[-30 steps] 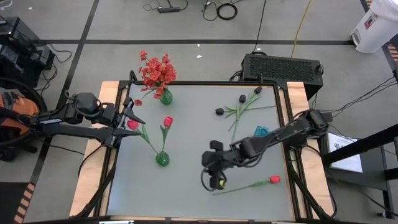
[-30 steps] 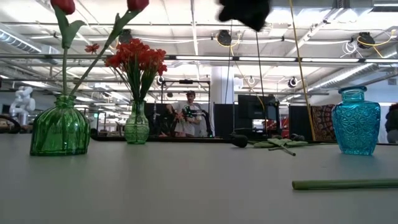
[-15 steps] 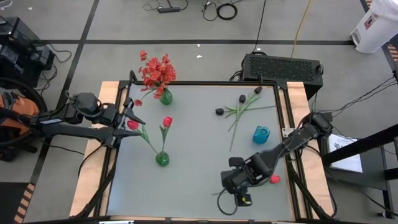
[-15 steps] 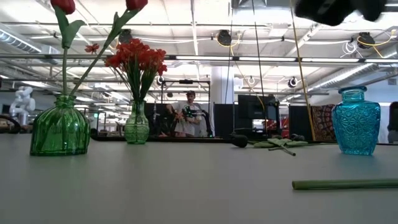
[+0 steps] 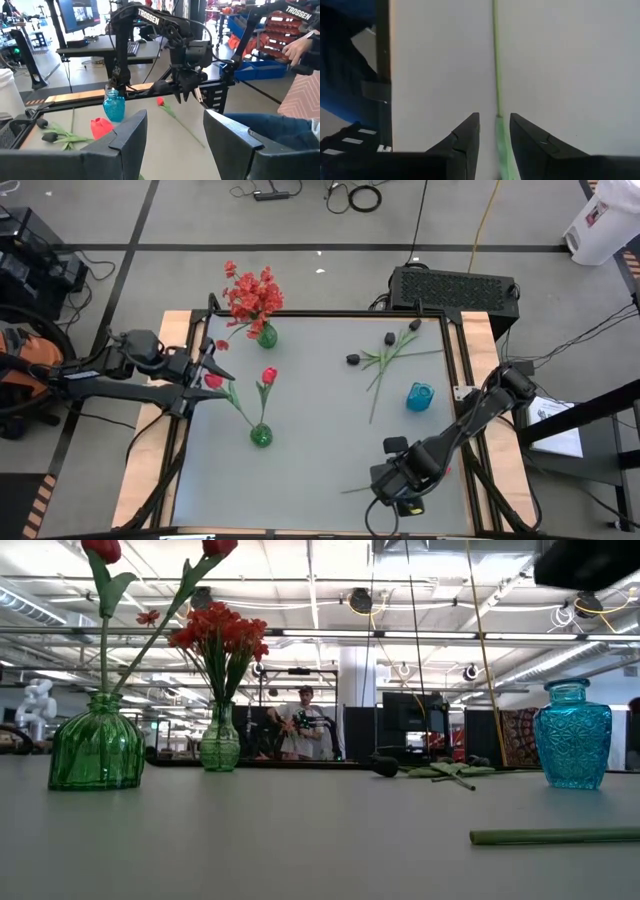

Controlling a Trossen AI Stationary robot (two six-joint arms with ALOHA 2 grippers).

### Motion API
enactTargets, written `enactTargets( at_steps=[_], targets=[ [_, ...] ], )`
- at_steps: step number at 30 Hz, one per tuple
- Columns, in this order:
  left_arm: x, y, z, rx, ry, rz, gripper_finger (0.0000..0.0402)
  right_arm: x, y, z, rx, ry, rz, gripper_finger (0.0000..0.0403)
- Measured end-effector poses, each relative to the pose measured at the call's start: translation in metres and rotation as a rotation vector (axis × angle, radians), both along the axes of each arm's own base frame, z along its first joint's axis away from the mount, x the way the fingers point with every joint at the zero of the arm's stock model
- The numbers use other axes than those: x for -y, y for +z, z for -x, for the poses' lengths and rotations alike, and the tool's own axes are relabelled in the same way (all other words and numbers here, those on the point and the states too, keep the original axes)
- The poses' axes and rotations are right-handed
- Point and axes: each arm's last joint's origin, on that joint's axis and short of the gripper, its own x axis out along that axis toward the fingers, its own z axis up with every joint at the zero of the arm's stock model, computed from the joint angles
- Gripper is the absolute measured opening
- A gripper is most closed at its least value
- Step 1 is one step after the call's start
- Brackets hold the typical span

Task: Sort flowers into vase by color
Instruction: Put the red flower into the bottom green vase

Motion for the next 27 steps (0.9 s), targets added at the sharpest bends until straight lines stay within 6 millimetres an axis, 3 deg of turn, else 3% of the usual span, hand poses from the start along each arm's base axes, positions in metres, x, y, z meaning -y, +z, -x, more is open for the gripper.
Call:
enactTargets(
  at_steps=[18,27],
  targets=[
    [-0.001,-0.004,0.0,-0.034,0.026,-0.025,0.0203,0.001,-0.058,0.041,-0.22,-0.043,0.067,0.01],
    [-0.001,-0.004,0.0,-0.034,0.026,-0.025,0.0203,-0.003,-0.067,0.049,-0.224,-0.045,0.073,0.01]
  ],
)
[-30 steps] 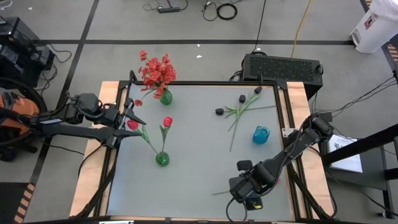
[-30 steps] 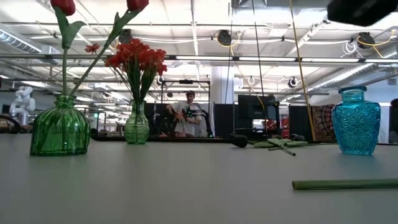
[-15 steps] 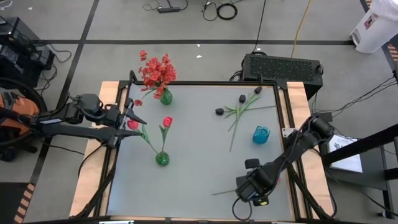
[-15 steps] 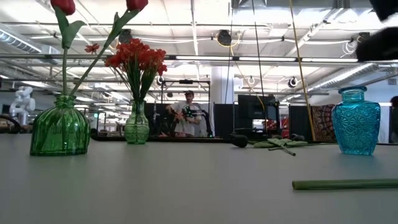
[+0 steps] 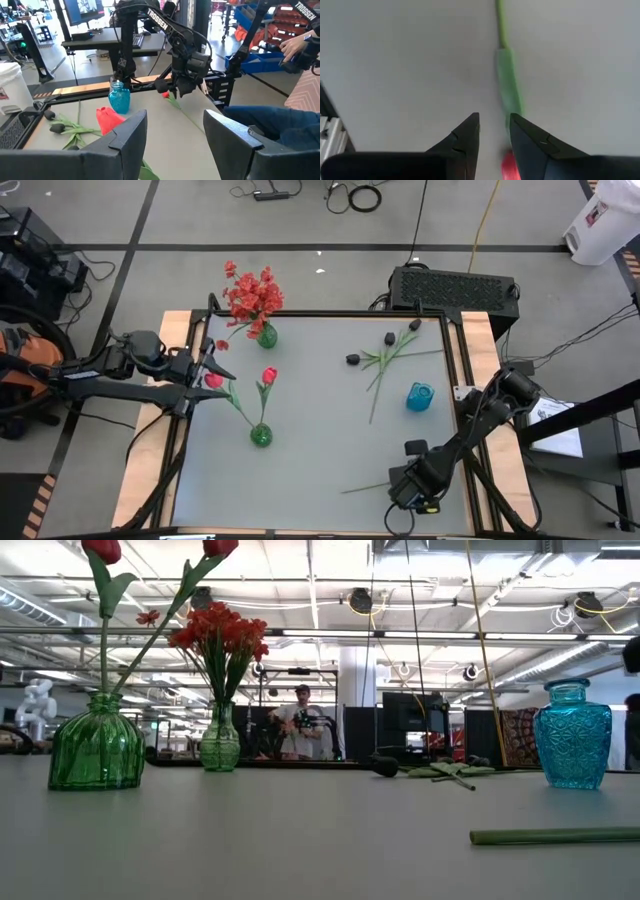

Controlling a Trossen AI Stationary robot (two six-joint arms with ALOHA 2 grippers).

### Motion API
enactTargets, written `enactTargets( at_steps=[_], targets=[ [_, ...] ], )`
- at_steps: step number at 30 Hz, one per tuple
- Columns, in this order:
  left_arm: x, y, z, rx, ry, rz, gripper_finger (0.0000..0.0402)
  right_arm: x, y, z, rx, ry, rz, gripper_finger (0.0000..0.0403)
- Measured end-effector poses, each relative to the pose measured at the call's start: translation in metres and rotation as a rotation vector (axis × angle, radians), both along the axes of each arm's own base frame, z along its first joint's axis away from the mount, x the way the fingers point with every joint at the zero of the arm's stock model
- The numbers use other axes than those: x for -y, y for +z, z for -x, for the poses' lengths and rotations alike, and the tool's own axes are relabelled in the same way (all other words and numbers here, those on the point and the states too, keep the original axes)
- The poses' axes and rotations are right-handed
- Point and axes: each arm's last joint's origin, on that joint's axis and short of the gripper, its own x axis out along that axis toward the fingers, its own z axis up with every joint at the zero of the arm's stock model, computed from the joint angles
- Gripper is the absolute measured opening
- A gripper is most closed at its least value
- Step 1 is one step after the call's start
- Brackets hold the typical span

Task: Sort flowers into vase by color
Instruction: Put the red flower into the bottom green vase

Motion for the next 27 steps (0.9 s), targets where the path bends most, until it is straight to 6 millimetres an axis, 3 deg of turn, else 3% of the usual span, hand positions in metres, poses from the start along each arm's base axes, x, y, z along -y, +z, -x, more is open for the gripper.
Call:
enactTargets(
  at_steps=[19,27],
  targets=[
    [0.0,0.0,0.0,0.0,0.0,0.0,0.0203,0.009,-0.026,0.007,0.011,-0.004,0.003,0.01],
    [0.0,0.0,0.0,-0.004,0.0,0.0,0.0203,0.009,-0.027,0.007,0.016,-0.006,-0.002,0.0098]
  ],
)
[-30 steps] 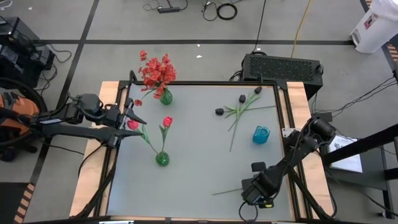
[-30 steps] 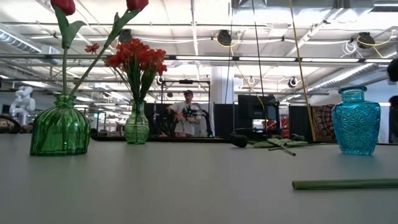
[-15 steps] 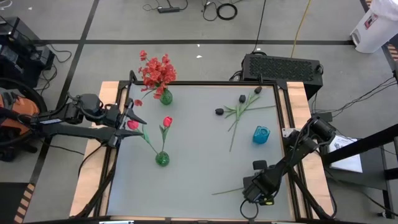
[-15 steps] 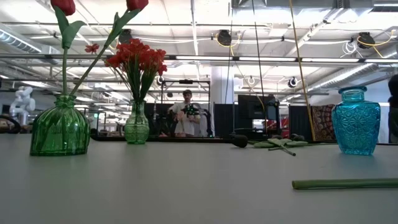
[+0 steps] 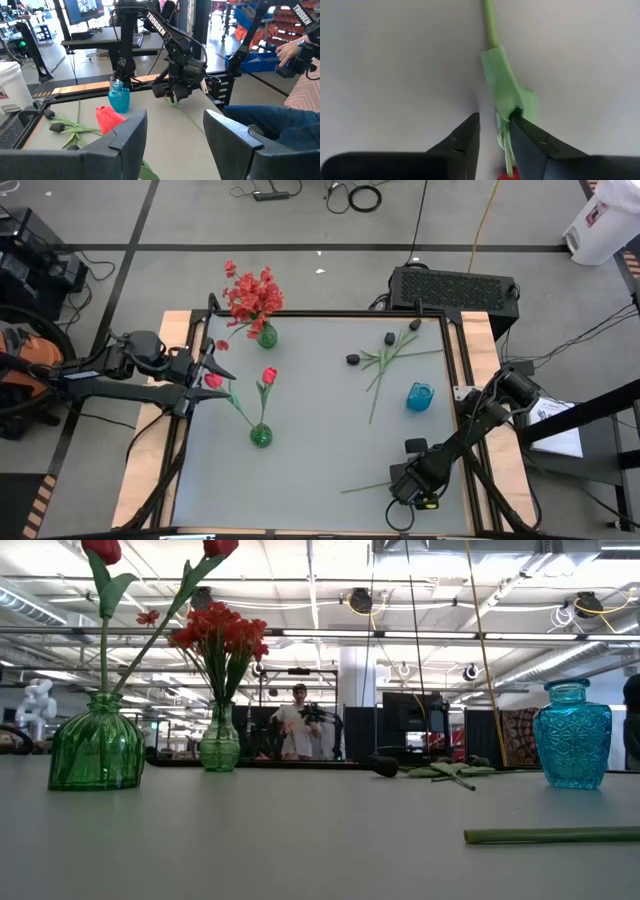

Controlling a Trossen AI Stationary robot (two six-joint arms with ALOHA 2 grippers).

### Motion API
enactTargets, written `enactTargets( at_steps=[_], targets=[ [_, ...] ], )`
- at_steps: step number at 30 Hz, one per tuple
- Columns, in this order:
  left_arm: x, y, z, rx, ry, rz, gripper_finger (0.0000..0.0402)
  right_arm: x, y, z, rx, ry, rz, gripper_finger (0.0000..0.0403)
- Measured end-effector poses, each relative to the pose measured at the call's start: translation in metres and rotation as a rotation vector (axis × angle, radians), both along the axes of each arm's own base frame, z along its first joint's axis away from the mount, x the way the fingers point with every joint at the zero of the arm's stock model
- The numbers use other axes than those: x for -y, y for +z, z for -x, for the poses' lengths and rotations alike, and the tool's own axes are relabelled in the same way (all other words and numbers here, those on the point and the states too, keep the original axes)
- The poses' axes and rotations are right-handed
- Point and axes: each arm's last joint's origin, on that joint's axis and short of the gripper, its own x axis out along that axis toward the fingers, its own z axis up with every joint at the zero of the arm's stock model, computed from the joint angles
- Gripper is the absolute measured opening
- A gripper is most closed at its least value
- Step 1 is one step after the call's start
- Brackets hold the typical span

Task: Sort flowers into vase by color
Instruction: Put the red flower into the bottom green vase

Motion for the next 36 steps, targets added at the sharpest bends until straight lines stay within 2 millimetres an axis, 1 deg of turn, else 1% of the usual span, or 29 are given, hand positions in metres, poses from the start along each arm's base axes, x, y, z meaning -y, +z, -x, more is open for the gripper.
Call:
enactTargets(
  at_steps=[4,9,10,19,22,26,30,36],
  targets=[
    [0.0,0.0,0.0,0.0,0.0,0.0,0.0203,0.0,0.0,0.0,0.001,-0.002,-0.002,0.0074],
    [0.0,0.0,0.0,0.0,0.0,0.0,0.0203,0.0,0.0,0.0,-0.001,-0.004,-0.003,0.0015],
    [0.0,0.0,0.0,0.0,0.0,0.0,0.0203,0.0,0.0,0.0,-0.002,-0.004,-0.004,0.0008],
    [0.0,0.0,0.0,-0.003,0.0,0.002,0.0203,0.0,0.0,0.0,-0.005,-0.03,-0.005,0.0001],
    [0.0,0.0,0.0,-0.003,0.0,0.003,0.0203,-0.002,0.004,-0.003,0.003,-0.031,-0.013,0.0001],
    [0.0,0.001,0.0,0.007,0.0,0.002,0.0203,-0.002,0.012,-0.012,0.025,-0.06,-0.023,0.0],
    [0.0,0.001,0.0,0.011,0.002,-0.002,0.0203,-0.002,0.024,-0.025,0.097,-0.101,-0.013,0.0],
    [0.0,0.004,0.0,0.043,0.004,-0.004,0.0203,0.002,0.047,-0.045,0.202,-0.147,0.033,0.0]
  ],
)
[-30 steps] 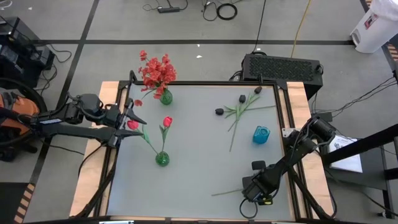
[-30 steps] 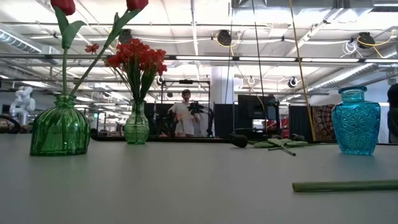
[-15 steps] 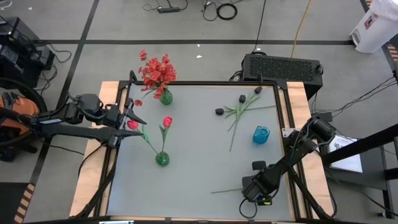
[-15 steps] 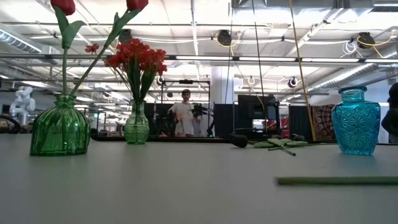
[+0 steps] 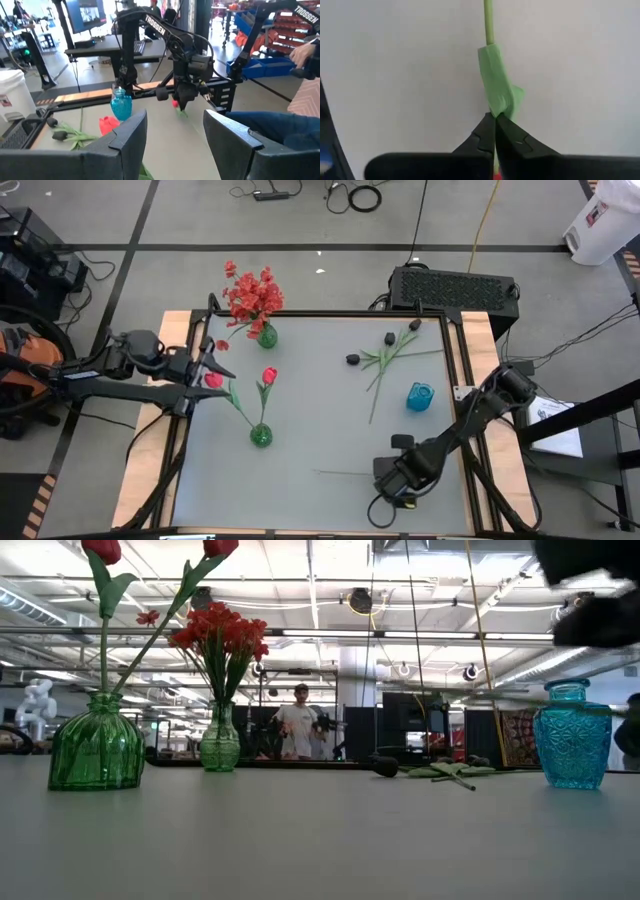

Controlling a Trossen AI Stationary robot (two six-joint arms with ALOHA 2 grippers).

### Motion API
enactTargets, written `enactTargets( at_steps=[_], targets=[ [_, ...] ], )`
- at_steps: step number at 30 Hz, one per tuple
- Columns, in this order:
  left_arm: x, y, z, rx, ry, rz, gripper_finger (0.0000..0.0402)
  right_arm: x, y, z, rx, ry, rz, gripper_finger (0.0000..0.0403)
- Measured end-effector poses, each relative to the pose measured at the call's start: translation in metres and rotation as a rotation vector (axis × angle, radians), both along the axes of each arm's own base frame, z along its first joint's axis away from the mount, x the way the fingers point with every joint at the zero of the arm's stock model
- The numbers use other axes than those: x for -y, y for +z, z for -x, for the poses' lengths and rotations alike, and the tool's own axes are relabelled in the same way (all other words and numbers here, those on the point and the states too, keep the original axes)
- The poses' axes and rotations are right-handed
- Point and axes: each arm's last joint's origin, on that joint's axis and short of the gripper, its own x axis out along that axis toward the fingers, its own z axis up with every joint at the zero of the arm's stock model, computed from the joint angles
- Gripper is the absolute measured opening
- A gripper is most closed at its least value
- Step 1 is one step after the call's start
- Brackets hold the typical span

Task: Sort flowers into vase by color
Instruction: Put the red flower into the bottom green vase

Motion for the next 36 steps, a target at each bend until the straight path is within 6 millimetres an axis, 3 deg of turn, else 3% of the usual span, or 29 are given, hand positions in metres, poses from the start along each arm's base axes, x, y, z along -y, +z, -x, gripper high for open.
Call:
enactTargets(
  at_steps=[13,23,36],
  targets=[
    [0.0,0.005,0.0,0.069,-0.001,-0.052,0.0203,0.018,0.046,-0.043,0.289,-0.14,0.114,0.0],
    [0.002,0.004,-0.004,0.05,-0.068,-0.038,0.0203,0.043,0.052,-0.07,0.436,-0.216,0.126,0.0],
    [0.011,-0.003,-0.044,-0.001,-0.209,-0.026,0.0203,0.05,0.065,-0.091,0.617,-0.218,0.052,0.0]
  ],
)
